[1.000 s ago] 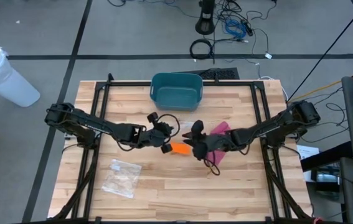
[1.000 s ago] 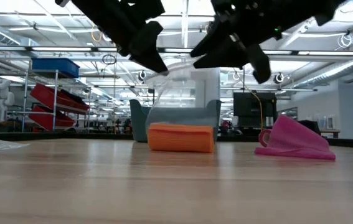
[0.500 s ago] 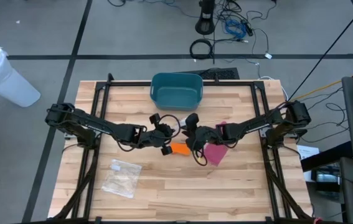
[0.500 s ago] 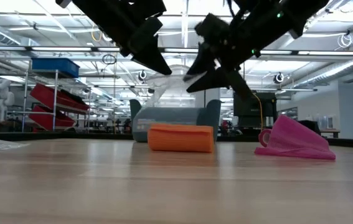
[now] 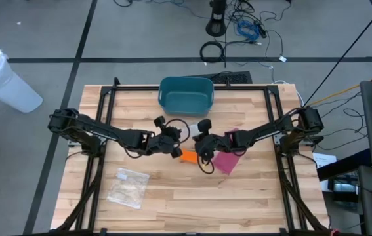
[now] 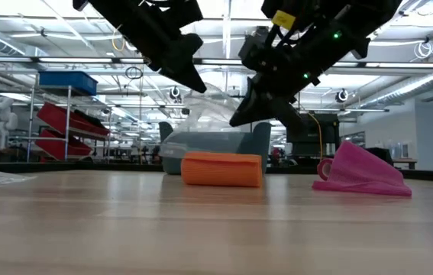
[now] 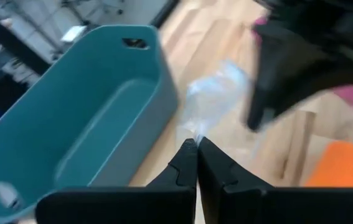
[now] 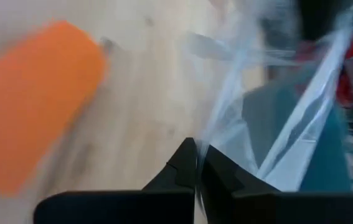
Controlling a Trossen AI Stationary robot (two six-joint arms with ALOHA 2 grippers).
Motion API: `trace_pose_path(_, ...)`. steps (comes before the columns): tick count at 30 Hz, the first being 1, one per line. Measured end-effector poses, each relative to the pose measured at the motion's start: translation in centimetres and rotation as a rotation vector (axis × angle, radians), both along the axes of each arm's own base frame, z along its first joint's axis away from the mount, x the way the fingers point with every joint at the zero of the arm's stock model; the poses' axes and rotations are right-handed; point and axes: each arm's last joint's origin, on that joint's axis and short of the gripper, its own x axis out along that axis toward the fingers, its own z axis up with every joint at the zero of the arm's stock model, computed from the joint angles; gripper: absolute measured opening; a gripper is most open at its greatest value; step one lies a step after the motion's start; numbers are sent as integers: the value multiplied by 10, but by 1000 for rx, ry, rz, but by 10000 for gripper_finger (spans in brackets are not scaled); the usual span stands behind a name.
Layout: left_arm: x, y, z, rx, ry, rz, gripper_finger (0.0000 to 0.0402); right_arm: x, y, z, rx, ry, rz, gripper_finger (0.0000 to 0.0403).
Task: Roll bandage
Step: Put the rolled orange bandage into the right transparent zip lock
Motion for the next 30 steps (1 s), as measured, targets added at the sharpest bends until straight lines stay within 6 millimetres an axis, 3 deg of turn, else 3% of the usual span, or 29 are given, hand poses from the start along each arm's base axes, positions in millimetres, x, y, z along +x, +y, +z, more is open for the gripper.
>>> trace_pose_path(4, -1, 3, -5, -21, -14, 90, 0, 2, 2, -8, 81, 15, 20, 0)
trace_pose_path(10, 10, 2, -28, -73, 29, 51, 0, 2, 3, -22, 135, 75, 56, 0)
trace_pose_path(14, 16, -2, -48, -84, 83, 49, 0, -1, 5, -14, 111, 39, 10, 17)
trace_pose_path(19, 16, -8, -55, -52, 103, 53, 0, -9, 9, 19, 160, -88, -37, 72)
trace_pose_path(22, 15, -11, -53, 24, 109, 70, 0, -19, 9, 36, 317, -142, -68, 116)
trace_pose_path(26, 12, -15, -45, 124, 113, 84, 0, -28, 12, 42, 599, -114, -53, 176)
trace_pose_path(30, 10, -20, -37, 212, 97, 116, 0, -27, 17, 40, 768, -104, -79, 217)
